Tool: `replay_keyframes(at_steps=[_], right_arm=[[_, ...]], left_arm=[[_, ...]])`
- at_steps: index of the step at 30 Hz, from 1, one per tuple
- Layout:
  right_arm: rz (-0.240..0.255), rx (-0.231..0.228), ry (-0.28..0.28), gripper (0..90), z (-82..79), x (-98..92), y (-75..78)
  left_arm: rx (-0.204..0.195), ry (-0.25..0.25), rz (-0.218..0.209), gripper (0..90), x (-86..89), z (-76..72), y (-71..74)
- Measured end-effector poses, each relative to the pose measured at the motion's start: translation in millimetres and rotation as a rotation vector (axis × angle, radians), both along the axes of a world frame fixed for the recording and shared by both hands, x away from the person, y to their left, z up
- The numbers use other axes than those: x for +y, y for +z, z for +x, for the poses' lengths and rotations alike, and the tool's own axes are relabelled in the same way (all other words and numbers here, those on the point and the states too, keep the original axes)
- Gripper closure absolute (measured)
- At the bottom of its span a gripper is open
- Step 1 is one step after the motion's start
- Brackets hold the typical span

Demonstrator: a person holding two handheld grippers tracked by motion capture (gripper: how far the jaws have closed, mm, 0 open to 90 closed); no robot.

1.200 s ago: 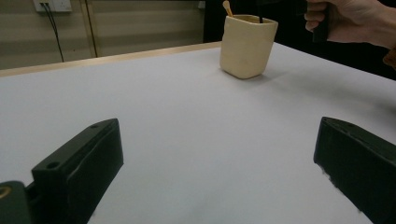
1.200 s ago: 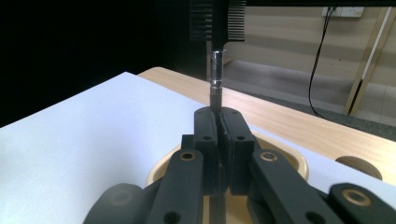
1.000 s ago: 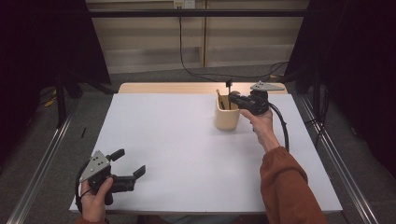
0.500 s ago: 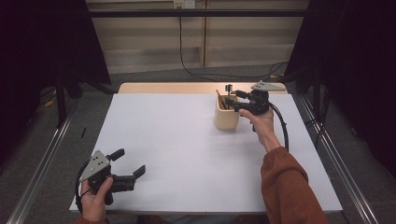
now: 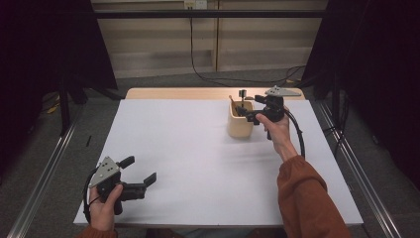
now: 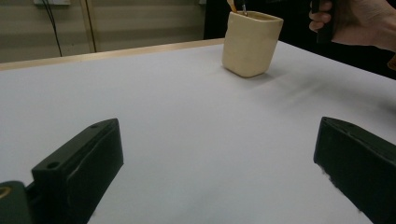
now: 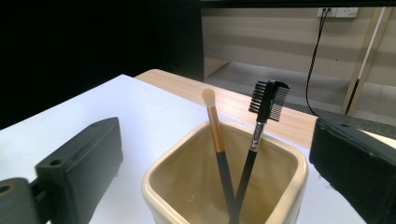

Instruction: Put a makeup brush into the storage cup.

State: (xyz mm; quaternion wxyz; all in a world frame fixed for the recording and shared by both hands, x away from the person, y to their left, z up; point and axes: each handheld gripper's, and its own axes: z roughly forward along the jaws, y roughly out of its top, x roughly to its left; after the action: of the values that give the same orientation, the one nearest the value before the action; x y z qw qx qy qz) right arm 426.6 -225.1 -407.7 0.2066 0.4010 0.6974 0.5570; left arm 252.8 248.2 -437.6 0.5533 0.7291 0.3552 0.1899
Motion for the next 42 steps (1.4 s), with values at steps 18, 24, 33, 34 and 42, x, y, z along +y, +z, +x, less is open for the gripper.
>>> replay_keyframes(at_steps=[18, 24, 33, 34, 42], right_arm=[[-0.004, -0.016, -0.051, 3.6, -20.6, -6.2, 7.3], [0.002, -0.024, -0.038, 3.3, -35.0, -3.7, 8.9], [-0.013, -0.037, -0.032, 3.2, -53.5, -5.3, 9.2], [-0.015, -0.041, -0.036, 3.3, -57.4, -6.4, 9.2], [-0.027, -0.055, -0.065, 3.7, -80.5, -17.1, 7.1]], left_arm=[[-0.007, -0.003, -0.005, 1.4, 0.2, -1.6, 1.3], [-0.011, 0.01, 0.0, 1.4, 3.5, -3.4, 1.6], [-0.018, 0.019, -0.005, 1.4, 6.5, -4.8, 2.7], [-0.019, 0.021, -0.005, 1.4, 6.7, -5.0, 2.7], [-0.024, 0.021, -0.008, 1.5, 6.7, -6.8, 3.4]])
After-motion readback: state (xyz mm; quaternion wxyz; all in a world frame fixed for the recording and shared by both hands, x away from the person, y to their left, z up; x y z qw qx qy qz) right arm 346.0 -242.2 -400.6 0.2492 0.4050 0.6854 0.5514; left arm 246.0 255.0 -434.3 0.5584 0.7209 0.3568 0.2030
